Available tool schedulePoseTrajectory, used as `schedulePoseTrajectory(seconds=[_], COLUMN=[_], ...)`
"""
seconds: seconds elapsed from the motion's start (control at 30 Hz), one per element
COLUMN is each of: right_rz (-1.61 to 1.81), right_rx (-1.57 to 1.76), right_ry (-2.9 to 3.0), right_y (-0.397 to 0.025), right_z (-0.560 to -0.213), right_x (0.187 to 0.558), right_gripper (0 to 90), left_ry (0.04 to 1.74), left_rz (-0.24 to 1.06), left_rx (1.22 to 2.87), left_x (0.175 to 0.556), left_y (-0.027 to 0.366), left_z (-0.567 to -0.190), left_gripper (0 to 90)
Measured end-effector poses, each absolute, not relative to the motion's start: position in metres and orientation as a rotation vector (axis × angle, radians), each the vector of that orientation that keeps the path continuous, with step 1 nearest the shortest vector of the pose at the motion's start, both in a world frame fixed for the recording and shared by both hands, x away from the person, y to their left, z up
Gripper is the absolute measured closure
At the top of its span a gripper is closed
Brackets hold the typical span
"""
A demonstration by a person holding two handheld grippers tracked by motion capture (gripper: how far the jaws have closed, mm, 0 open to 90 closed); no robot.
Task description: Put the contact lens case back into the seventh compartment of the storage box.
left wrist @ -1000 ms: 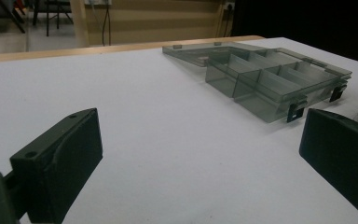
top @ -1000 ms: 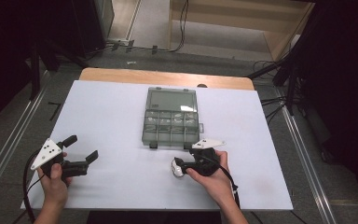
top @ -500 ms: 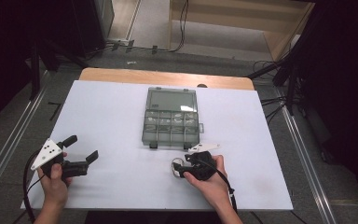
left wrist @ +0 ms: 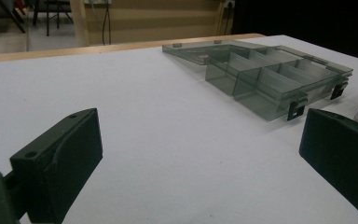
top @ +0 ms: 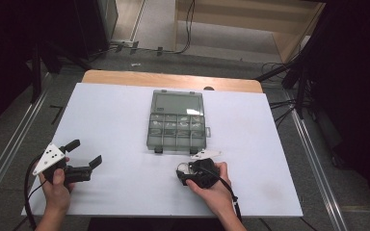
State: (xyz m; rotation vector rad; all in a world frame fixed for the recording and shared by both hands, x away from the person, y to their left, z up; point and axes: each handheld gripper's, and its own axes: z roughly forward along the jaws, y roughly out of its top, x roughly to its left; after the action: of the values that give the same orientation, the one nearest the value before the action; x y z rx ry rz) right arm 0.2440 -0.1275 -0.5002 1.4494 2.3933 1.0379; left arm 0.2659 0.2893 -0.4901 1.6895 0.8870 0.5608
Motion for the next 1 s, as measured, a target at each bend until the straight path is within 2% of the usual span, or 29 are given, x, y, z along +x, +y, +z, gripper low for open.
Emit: schedulePoseTrajectory(seconds=[1.0], right_rz=[0.927], right_rx=[1.415], right_ry=[2.321], right_y=[-0.110], right_z=[-0.510], right_x=[0.237], right_gripper=[39.9], left_ry=[0.882], left_rz=[0.562], left_rx=[1.701], left_x=[0.266], left_y=[0.287], left_z=[-0.491], left_gripper=[0.0])
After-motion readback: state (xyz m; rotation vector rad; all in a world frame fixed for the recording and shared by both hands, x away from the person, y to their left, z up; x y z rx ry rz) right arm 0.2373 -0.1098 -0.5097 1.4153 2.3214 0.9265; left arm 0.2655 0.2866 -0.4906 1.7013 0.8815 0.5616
